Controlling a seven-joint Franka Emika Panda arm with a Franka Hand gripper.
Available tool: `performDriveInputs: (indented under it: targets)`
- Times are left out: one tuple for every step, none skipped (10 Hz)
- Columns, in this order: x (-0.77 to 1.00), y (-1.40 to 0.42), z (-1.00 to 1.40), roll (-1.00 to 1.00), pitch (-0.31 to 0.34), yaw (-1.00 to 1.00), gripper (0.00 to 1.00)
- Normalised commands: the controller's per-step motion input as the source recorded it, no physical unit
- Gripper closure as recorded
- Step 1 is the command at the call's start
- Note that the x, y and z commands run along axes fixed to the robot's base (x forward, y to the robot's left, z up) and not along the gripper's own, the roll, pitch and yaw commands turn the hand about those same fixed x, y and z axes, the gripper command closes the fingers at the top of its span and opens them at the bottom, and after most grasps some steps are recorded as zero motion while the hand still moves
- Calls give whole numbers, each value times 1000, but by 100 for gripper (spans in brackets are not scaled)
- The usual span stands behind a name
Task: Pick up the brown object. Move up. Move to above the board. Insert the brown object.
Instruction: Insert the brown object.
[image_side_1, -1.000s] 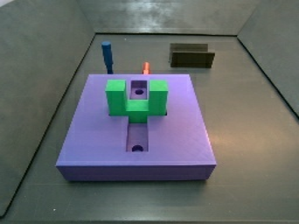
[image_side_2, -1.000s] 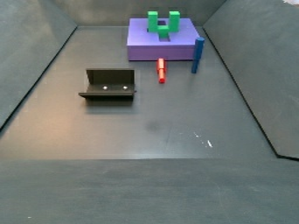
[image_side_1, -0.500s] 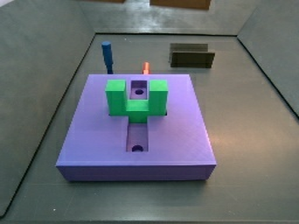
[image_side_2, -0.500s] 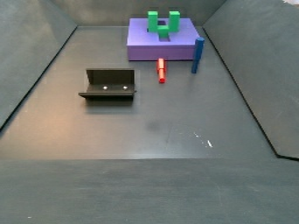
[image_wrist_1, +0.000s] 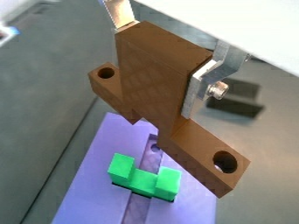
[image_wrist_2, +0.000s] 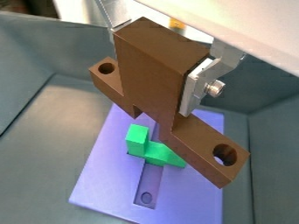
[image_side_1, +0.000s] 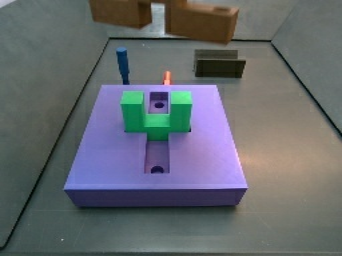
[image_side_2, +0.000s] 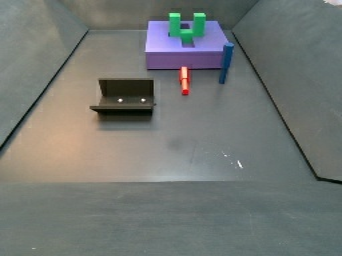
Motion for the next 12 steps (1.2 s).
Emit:
performDriveInputs:
  targets:
    - [0,-17,-363,54,-34,-1000,100]
    - [0,0,-360,109,-11,-1000,100]
    - [0,0,-377,146,0,-1000,100]
    - [0,0,-360,143,0,-1000,100]
    - [-60,-9,-303,131,10,-1000,100]
    - [-69,-9,-294,126,20,-1000,100]
    - [-66,-9,-289,116,17,-1000,100]
    - [0,-80,-260,1,0,-1000,100]
    - [0,-134,-323,0,-6,-1000,100]
    - [0,-134,-317,0,-4,-1000,100]
    - [0,-126,-289,0,-13,-1000,100]
    - [0,-123,-260,0,-26,-1000,100]
